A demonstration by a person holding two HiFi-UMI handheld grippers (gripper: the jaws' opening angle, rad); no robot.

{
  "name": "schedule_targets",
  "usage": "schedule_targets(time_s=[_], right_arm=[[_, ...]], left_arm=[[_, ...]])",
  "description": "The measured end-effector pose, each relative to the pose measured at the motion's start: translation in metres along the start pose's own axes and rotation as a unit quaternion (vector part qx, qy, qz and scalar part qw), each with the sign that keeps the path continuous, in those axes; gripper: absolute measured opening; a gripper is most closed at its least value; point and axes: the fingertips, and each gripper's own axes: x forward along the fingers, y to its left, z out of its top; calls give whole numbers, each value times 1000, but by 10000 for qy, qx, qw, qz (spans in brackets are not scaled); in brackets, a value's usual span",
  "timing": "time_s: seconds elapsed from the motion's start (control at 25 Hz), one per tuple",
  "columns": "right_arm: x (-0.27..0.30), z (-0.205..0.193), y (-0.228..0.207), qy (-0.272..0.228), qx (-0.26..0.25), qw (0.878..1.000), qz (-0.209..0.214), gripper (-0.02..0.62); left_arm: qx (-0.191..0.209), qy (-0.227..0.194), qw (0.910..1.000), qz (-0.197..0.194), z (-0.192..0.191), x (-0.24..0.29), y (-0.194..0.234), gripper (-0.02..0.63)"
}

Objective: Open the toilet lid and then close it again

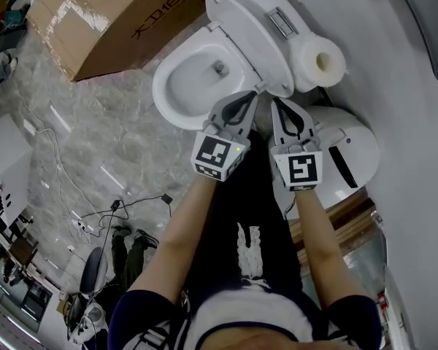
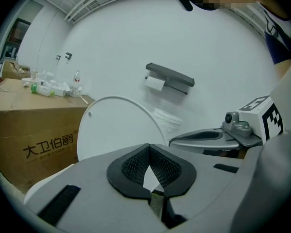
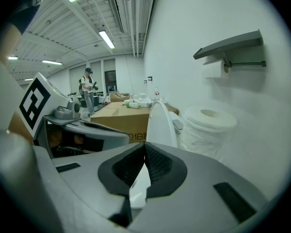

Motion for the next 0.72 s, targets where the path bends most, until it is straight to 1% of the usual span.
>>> schedule_targets(time_s=[0.2, 0.32, 0.48, 0.72], right_arm=[[0, 1, -23, 18, 125, 9987, -501, 9], [-1, 3, -33, -17, 110, 9975, -700, 9], [-3, 1, -41, -51, 75, 9967, -807, 11], [2, -8, -48, 131, 56, 9963, -845, 12]], left_arm=[[-79, -13, 10000, 7, 0, 0, -3, 6], [-77, -5, 10000, -14, 1, 2, -6, 6], [-106, -4, 9999, -12, -3, 3, -10, 6], [-107, 18, 9999, -29, -4, 4, -12, 6]])
